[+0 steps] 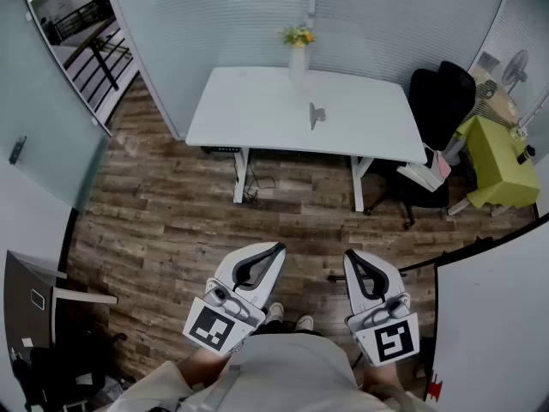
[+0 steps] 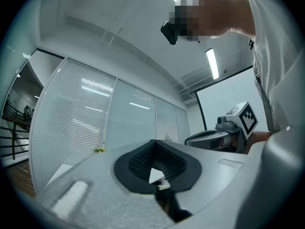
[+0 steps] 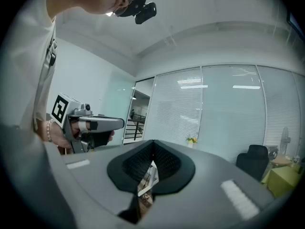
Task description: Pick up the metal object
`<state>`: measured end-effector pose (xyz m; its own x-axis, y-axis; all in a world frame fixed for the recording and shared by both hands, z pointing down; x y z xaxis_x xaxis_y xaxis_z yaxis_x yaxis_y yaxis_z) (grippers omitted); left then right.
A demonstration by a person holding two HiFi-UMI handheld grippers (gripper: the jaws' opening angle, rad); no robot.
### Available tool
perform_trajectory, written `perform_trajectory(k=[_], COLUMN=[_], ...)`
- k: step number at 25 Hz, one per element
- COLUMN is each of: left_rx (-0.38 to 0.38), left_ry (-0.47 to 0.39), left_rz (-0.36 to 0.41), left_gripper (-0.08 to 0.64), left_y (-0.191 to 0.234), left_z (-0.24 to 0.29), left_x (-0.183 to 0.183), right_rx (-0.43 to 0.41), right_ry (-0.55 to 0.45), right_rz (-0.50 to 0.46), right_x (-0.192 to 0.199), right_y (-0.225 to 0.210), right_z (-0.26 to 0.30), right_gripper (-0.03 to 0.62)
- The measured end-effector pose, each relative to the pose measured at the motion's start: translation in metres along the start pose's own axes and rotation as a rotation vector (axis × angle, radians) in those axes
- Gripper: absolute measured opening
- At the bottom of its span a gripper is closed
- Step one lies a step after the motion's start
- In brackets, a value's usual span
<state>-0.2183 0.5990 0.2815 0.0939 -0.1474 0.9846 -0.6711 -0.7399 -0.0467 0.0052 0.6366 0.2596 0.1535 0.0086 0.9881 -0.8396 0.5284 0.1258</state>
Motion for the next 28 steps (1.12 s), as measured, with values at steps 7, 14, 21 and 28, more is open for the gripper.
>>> perform_trajectory(k=[7,14,21,28], left_rx=[-0.024,-0.044,-0.042,-0.028], left_ry=[0.005,0.02,0.022,0.008], left_rz=[-0.011,-0.031,-0.021,-0.004], left_gripper=[0.002,0.002,0.002,0.002], left_y=[0.025,0.044,0.059,0.077], left_z=[-0.013,-0.012,0.028,0.107], left_x=[0.01,0.019,0.03,0.04], right_rx=[0.029,0.01,0.001,0.006], right_ry=[-0.036,-0.005,-0.012,-0.03], right_rz=[0.002,0.007,0.017,0.004], right_x=[0.004,0.016,0.023,0.024], right_y=[0.011,0.004,-0.032,-0.104], right_z=[0.022,0.042,0.066,0.098], right_gripper=[0.003,0.003,0.003,0.003])
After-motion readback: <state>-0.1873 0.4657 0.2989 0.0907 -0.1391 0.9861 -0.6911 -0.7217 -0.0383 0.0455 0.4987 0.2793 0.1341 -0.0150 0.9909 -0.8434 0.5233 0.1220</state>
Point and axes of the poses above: the fingertips, and each gripper's own axes: z forward along the fingers, y to its left, x out of its underside, the point moved 10 cm from there along -z, backward along the fingers, and after that the axes turned 3 degrees about z, right-handed, at the moved point
